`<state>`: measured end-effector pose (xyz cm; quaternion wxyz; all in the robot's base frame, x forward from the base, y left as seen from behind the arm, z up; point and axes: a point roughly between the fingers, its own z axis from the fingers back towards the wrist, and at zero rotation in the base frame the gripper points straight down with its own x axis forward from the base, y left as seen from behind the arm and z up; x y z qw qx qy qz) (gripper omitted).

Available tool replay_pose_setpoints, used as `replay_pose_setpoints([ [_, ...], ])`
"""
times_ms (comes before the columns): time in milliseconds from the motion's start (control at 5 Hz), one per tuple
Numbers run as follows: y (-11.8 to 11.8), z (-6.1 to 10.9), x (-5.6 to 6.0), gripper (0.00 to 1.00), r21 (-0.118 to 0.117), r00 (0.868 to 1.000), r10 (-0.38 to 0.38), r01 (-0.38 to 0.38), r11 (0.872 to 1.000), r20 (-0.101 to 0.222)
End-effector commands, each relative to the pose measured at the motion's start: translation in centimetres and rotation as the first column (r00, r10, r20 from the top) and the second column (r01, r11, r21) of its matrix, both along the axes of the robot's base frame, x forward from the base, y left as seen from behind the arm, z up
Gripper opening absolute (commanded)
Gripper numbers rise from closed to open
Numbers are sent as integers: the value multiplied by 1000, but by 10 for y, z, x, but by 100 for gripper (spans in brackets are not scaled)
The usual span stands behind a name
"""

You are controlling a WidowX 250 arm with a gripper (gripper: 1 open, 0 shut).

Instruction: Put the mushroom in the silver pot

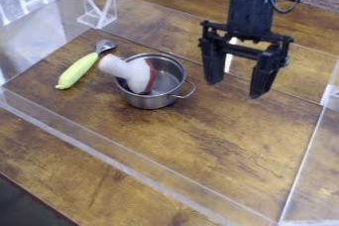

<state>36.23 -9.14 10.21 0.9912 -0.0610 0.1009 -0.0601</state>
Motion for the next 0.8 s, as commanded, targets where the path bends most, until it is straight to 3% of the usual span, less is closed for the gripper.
replay_pose_setpoints([
  [0,-19,16,3,100,-14,999,-19,20,1000,48],
  [600,-36,15,-8,100,-7,996,-90,90,996,-2],
])
